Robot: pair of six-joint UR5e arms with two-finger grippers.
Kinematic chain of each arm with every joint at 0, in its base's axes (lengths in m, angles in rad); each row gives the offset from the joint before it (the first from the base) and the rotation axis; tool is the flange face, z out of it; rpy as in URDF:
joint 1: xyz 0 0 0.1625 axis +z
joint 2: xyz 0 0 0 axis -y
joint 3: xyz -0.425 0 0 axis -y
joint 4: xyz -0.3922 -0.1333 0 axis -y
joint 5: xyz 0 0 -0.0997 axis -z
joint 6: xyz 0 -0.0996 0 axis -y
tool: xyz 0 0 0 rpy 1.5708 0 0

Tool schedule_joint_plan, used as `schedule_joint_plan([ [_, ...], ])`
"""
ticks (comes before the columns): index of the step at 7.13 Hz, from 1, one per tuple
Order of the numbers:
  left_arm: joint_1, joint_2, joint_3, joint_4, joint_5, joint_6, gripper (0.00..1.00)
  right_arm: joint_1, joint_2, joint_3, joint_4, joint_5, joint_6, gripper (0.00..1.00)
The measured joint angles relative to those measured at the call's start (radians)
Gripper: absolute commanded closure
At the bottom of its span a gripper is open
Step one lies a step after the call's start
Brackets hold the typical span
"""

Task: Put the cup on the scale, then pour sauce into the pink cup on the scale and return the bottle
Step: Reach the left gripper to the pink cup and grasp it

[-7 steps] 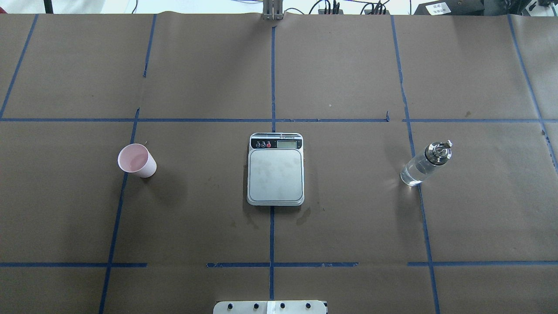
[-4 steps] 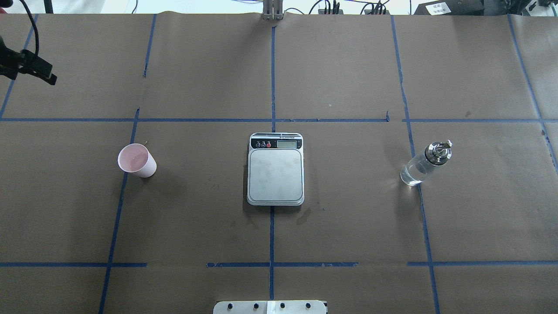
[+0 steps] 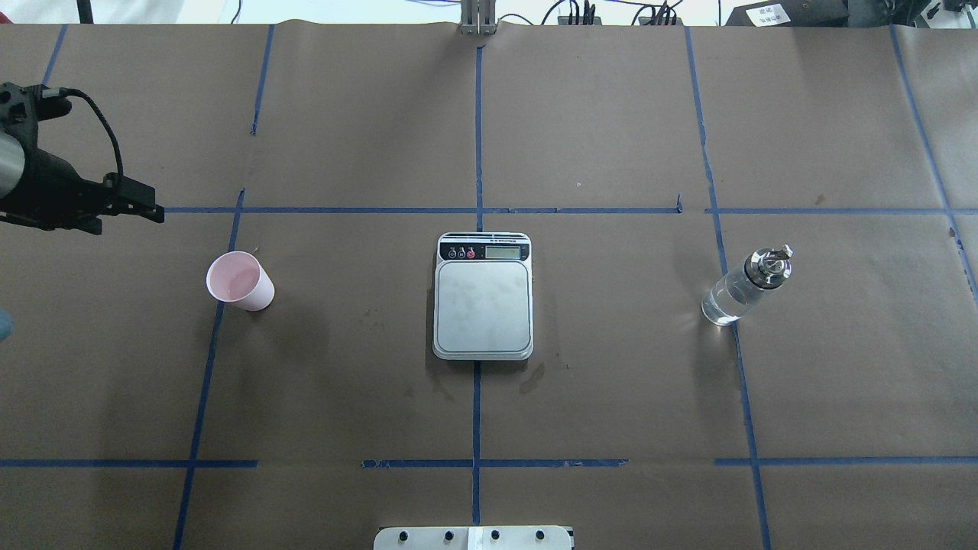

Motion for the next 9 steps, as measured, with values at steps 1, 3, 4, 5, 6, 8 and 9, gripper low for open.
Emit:
schedule_joint_plan([
  [1, 0.051, 0.003, -0.010, -0.010, 0.025, -0.077, 0.01, 0.000, 0.001, 0.001, 0.000, 0.004, 0.003, 0.00],
  [3, 0.145, -0.004, -0.005, -0.013, 0.105, -0.180, 0.02, 0.000, 0.002, 0.001, 0.000, 0.013, 0.014, 0.00],
  [4, 0.167, -0.013, 0.004, -0.012, 0.125, -0.194, 0.02, 0.000, 0.002, 0.002, 0.000, 0.014, 0.016, 0.00],
  [5, 0.181, -0.020, 0.010, -0.010, 0.133, -0.199, 0.02, 0.000, 0.002, 0.002, 0.001, 0.014, 0.016, 0.00],
  [6, 0.193, -0.025, 0.014, -0.009, 0.135, -0.201, 0.05, 0.000, 0.002, 0.001, 0.001, 0.014, 0.016, 0.00],
  [8, 0.204, -0.037, 0.032, -0.008, 0.136, -0.200, 0.05, 0.000, 0.005, 0.000, 0.000, 0.014, 0.017, 0.00],
  [9, 0.207, -0.041, 0.042, -0.008, 0.136, -0.200, 0.11, 0.000, 0.007, 0.000, 0.000, 0.014, 0.017, 0.00],
])
